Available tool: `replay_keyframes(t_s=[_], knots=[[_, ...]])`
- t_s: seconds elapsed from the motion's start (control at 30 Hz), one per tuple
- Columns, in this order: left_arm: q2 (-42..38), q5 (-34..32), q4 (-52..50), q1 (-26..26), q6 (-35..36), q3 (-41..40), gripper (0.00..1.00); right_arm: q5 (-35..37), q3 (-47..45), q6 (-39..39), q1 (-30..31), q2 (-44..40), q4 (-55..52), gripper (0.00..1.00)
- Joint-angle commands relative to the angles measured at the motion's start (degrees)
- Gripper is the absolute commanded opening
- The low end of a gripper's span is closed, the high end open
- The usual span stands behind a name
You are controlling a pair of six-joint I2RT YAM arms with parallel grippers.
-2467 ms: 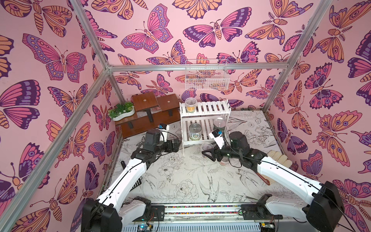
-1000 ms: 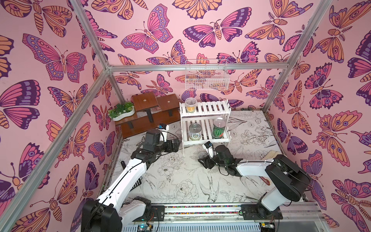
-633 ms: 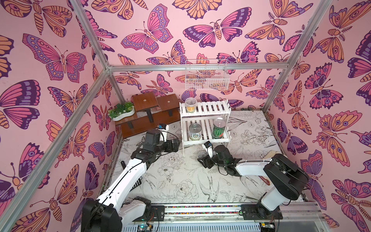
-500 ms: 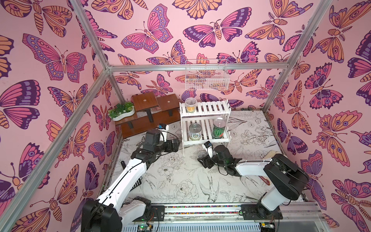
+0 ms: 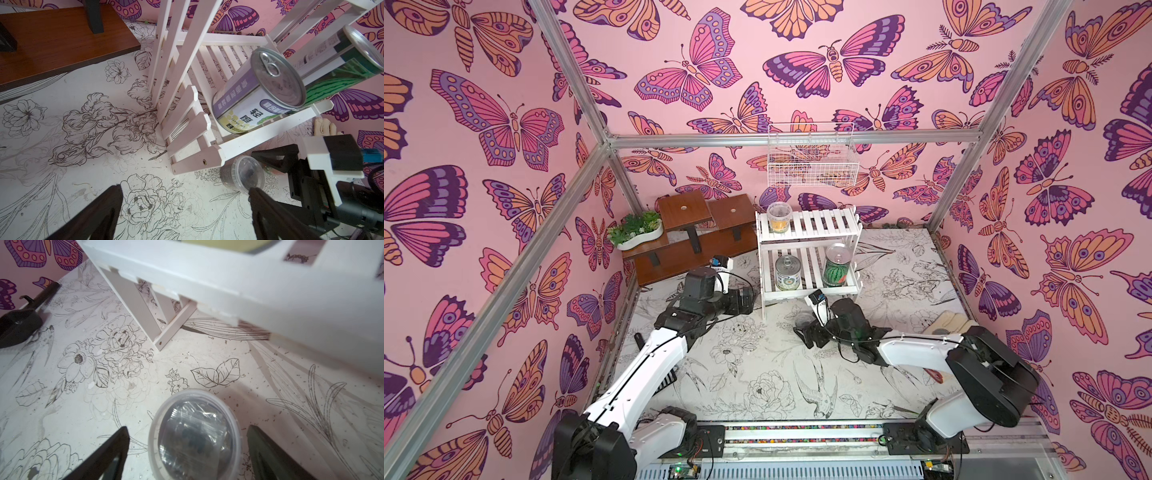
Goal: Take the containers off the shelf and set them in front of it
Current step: 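Place the container at the center of the board, then pick up a container from the shelf.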
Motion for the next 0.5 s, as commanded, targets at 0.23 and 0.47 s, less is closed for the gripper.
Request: replay_keyframes(t_s=[0.23, 0.47], knots=[[2.5, 3.2, -1.3, 0.3, 3.4, 7.2, 1.00, -0.9, 4.4, -1.1, 0.9, -7.4, -9.8, 0.96], [6.9, 7.1, -3.0, 0.2, 8.4, 16.1, 1.00, -2.7, 8.4, -1.0, 0.9, -13.7, -20.4, 0.96]])
